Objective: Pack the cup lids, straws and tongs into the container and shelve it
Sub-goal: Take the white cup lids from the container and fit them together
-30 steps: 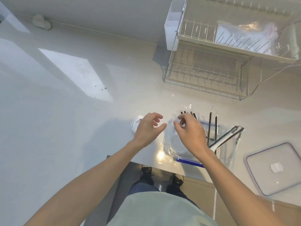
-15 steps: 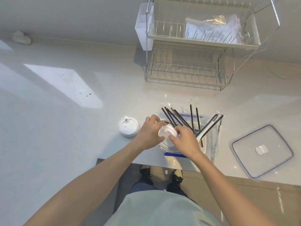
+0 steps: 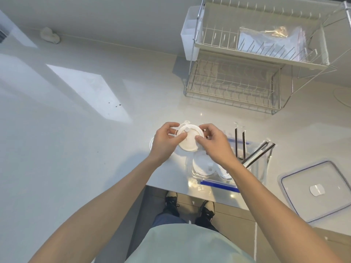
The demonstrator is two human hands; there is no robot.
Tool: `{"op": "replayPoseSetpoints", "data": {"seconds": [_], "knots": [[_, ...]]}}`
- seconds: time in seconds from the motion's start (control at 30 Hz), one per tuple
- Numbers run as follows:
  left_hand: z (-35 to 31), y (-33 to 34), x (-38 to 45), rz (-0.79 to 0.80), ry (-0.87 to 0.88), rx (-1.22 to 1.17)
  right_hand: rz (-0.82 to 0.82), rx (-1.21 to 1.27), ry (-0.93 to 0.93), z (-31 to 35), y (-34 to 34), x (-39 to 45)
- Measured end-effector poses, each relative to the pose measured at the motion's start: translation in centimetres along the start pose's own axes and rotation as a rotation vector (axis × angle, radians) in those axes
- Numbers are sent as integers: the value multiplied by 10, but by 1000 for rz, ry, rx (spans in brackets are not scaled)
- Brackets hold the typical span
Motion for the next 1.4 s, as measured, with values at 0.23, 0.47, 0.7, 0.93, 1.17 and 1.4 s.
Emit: {"op": "replayPoseSetpoints", "data": {"seconds": [0.23,0.47,0.7,0.93,1.17,1.4], "knots": [[54,-54,10,-245,-241,30,144,-395,-21,12,89,44],[78,-63,23,-227,-310,168,213,-467,96,-7,130,62],[89,-64,26,-194,-316,183,219,-526,139,-26,137,58],[87,-63,33,-164,-323,245,176,-533,151,-20,134,55],[45,-37,27,-224,-77,388,-93,-425,-13,8,73,26],[-9,65,-3,387,299,478,-285,-482,100,-51,-45,-27]]}}
Point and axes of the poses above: each hand's wrist, its own x-axis towards the middle knuckle, its own y-axis out of the palm, z = x × y, the point moved 2 cm from there along x, towards the middle knuckle, and after that the axes turned 3 degrees about -z, right-handed, at the moved point
